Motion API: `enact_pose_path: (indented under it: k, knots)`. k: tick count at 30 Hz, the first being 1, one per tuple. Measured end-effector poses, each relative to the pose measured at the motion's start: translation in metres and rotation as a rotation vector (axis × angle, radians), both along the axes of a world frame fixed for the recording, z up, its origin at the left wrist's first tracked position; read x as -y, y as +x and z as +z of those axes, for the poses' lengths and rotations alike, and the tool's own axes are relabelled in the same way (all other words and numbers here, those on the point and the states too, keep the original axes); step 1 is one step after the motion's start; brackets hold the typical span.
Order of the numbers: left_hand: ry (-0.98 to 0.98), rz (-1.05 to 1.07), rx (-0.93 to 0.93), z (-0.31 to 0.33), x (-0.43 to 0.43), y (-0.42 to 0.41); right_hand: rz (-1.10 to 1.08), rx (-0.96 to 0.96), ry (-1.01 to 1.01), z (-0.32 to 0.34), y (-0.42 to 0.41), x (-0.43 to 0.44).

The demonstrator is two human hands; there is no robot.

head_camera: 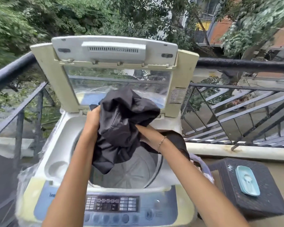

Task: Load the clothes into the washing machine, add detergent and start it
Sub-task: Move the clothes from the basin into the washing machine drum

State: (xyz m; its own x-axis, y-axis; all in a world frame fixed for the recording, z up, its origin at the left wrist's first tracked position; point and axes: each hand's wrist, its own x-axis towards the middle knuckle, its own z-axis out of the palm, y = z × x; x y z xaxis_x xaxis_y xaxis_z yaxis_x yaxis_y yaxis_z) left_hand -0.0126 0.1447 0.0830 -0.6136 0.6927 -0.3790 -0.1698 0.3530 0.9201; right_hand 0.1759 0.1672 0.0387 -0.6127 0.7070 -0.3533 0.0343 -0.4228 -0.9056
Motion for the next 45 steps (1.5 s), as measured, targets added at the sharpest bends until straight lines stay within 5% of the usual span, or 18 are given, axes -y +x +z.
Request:
enact_pose_path:
  k: [3,8,11,15,21,26,32,45]
  knots:
    - [-0.076,-0.019,-0.071,-0.026,0.003,-0.015,-0.018,0.265,0.205,-0.012,0.000,0.002]
    - [-0.236,-0.086,-0.171,-0.090,0.001,-0.053,0.300,1.281,0.844,-0.040,0.052,-0.012]
    - [-0.393,-0.123,-0.292,-0.088,0.006,-0.050,0.365,1.559,0.978,-0.052,0.072,-0.015]
    - [-0.449,-0.131,-0.328,-0.102,0.015,-0.043,0.361,1.541,1.135,-0.056,0.062,-0.019]
    - [-0.458,-0.278,-0.139,-0.126,0.022,-0.039,0.139,1.038,0.803,-0.061,0.014,-0.009]
    - [-0.603,-0.409,-0.195,-0.149,0.030,-0.038,0.343,1.006,0.635,-0.086,-0.005,0.001]
    - [-0.387,-0.343,-0.257,-0.145,0.036,-0.009,0.324,0.950,0.654,-0.087,0.004,0.010]
    - [0.115,-0.224,-0.332,-0.057,0.010,0.195,-0.324,0.739,0.999,-0.028,0.137,-0.021]
